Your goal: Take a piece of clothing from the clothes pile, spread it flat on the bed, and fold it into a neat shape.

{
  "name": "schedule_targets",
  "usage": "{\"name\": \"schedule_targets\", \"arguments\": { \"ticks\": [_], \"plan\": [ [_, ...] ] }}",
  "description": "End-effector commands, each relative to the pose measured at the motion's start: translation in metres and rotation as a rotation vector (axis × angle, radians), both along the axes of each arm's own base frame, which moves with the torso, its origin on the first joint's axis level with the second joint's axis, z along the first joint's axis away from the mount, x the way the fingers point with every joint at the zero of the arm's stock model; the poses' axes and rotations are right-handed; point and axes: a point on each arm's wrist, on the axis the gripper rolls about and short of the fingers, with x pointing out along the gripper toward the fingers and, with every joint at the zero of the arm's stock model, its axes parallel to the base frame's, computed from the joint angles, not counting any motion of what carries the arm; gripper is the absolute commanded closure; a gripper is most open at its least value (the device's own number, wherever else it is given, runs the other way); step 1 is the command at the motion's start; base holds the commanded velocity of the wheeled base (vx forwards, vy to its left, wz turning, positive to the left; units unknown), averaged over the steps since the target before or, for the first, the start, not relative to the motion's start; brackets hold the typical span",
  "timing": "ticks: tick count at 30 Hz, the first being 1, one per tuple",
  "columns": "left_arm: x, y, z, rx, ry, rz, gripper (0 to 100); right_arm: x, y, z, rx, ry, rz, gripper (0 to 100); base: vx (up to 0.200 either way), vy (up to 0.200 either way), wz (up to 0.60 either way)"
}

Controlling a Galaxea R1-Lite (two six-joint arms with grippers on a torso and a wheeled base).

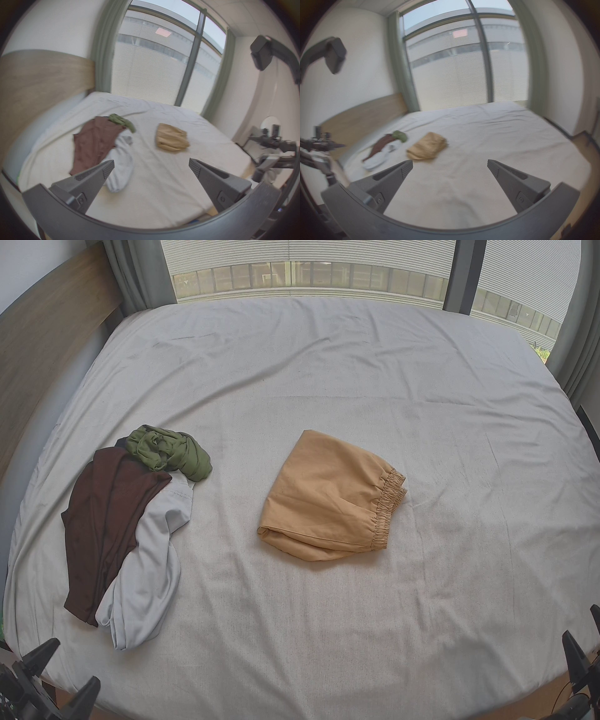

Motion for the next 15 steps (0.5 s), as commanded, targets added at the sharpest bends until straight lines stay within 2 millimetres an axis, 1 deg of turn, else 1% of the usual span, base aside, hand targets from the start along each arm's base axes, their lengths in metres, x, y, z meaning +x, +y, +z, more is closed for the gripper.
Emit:
{"name": "schedule_targets", "arguments": {
  "ticks": [1, 2, 3, 4, 5, 10, 15],
  "plan": [
    [-0.0145, 0.0044, -0.018, 0.106, -0.069, 0.3, 0, -0.0126, -0.0039, -0.0285, -0.049, 0.002, -0.237, 0, 0.0, 0.0, 0.0],
    [-0.0145, 0.0044, -0.018, 0.106, -0.069, 0.3, 0, -0.0126, -0.0039, -0.0285, -0.049, 0.002, -0.237, 0, 0.0, 0.0, 0.0],
    [-0.018, 0.0037, -0.0215, 0.159, -0.093, 0.353, 0, -0.0126, -0.0039, -0.0287, -0.051, 0.004, -0.234, 0, 0.0, 0.0, 0.0],
    [-0.018, 0.0037, -0.0215, 0.159, -0.093, 0.353, 0, -0.0126, -0.0039, -0.0287, -0.051, 0.004, -0.234, 0, 0.0, 0.0, 0.0],
    [-0.0183, 0.0044, -0.0265, 0.164, -0.035, 0.359, 0, -0.0126, -0.0038, -0.029, -0.059, 0.006, -0.232, 0, 0.0, 0.0, 0.0],
    [-0.0185, 0.0045, -0.0254, 0.145, -0.058, 0.359, 0, -0.0125, -0.0024, -0.0295, -0.106, 0.005, -0.178, 0, 0.0, 0.0, 0.0],
    [-0.0194, 0.0048, -0.0256, 0.163, -0.075, 0.337, 0, -0.0125, -0.0024, -0.0296, -0.105, 0.007, -0.174, 0, 0.0, 0.0, 0.0]
  ]
}}
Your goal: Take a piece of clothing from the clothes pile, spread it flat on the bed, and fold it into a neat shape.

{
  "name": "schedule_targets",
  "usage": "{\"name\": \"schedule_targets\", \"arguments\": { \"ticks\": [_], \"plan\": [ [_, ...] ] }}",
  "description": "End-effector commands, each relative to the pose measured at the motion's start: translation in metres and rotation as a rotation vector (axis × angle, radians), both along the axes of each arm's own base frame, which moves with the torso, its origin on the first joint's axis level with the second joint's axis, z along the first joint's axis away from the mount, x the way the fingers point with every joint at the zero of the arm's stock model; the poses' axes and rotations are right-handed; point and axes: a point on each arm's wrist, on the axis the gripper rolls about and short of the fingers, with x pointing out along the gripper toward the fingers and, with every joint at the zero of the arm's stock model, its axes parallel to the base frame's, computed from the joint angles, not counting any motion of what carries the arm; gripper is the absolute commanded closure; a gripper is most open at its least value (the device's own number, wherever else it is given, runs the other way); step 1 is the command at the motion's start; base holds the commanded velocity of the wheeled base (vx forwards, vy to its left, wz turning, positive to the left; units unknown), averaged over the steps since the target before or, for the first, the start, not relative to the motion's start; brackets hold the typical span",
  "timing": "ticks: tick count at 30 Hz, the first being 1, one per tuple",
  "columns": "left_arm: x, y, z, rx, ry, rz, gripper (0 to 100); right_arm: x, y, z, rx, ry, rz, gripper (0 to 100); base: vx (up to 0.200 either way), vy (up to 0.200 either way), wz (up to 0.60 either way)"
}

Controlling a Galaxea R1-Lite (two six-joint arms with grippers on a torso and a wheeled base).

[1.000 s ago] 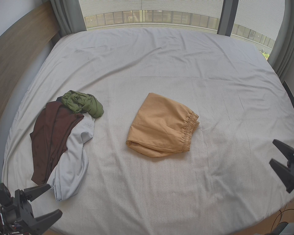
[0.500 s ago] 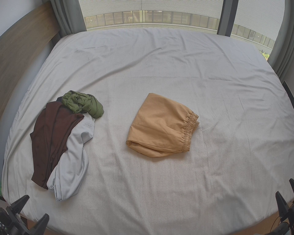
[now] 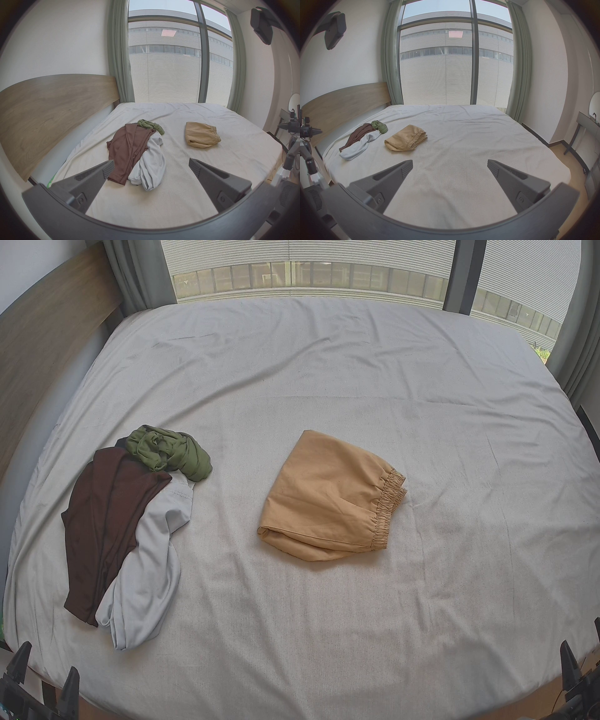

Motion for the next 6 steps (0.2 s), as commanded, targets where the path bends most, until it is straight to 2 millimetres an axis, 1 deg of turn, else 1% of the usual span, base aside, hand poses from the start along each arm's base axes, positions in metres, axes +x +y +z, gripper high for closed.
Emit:
{"name": "schedule_targets", "arguments": {
  "ticks": [1, 6],
  "plan": [
    [-0.0016, 0.0001, -0.0056, 0.004, -0.021, -0.004, 0, -0.0001, 0.0001, -0.0053, -0.001, -0.001, -0.003, 0, 0.0, 0.0, 0.0],
    [-0.0019, 0.0001, -0.0056, -0.003, -0.024, -0.001, 0, -0.0001, 0.0002, -0.0053, 0.002, -0.001, 0.002, 0, 0.0, 0.0, 0.0]
  ]
}}
